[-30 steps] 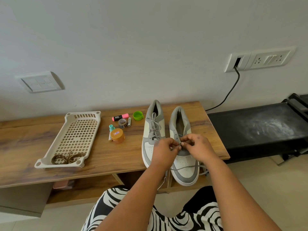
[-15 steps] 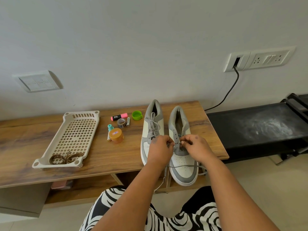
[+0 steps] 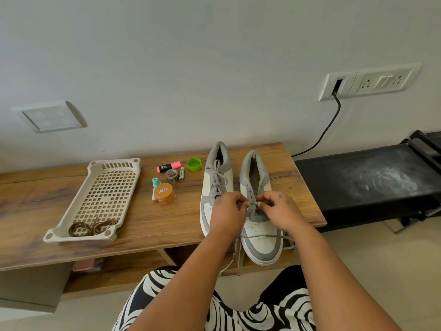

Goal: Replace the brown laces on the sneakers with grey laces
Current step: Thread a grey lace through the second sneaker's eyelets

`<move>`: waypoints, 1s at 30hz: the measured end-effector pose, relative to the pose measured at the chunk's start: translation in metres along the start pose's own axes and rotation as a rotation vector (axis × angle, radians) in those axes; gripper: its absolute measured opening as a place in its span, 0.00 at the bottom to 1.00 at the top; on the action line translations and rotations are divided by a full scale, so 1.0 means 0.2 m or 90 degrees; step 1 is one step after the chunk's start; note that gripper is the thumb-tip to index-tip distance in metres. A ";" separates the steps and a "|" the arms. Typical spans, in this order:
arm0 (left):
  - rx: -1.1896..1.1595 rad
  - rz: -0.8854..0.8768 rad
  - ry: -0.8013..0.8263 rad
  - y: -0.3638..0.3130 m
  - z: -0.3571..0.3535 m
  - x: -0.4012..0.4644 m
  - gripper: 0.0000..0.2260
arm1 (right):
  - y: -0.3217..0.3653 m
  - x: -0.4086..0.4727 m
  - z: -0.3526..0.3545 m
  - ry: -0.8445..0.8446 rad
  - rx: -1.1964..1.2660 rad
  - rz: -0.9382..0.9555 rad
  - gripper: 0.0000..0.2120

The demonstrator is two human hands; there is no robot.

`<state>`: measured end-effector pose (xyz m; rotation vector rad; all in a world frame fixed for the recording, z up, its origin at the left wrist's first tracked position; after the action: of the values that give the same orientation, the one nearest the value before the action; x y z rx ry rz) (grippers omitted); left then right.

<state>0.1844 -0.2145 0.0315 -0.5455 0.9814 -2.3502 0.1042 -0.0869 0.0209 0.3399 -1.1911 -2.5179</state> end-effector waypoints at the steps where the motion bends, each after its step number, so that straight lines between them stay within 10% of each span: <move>1: 0.012 -0.008 -0.005 0.00 0.00 0.00 0.05 | 0.00 0.00 0.00 0.005 0.001 0.002 0.10; 18: 0.089 -0.219 0.049 -0.09 -0.02 -0.02 0.25 | 0.00 -0.01 -0.03 0.042 -0.036 0.032 0.10; 30: 0.036 -0.199 0.127 -0.03 -0.02 -0.01 0.14 | 0.00 -0.02 0.04 -0.034 0.061 0.034 0.03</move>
<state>0.1814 -0.2079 0.0343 -0.4764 0.9711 -2.7456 0.1042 -0.0792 0.0260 0.2627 -1.3258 -2.4441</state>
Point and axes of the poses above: each hand's wrist, its own x-axis towards the middle knuckle, its own z-axis out of the back of the hand, y = z × x, the point moved 6 cm from there along x, towards the middle knuckle, and after that the axes turned 11 degrees about -y, right-handed, at the moved point
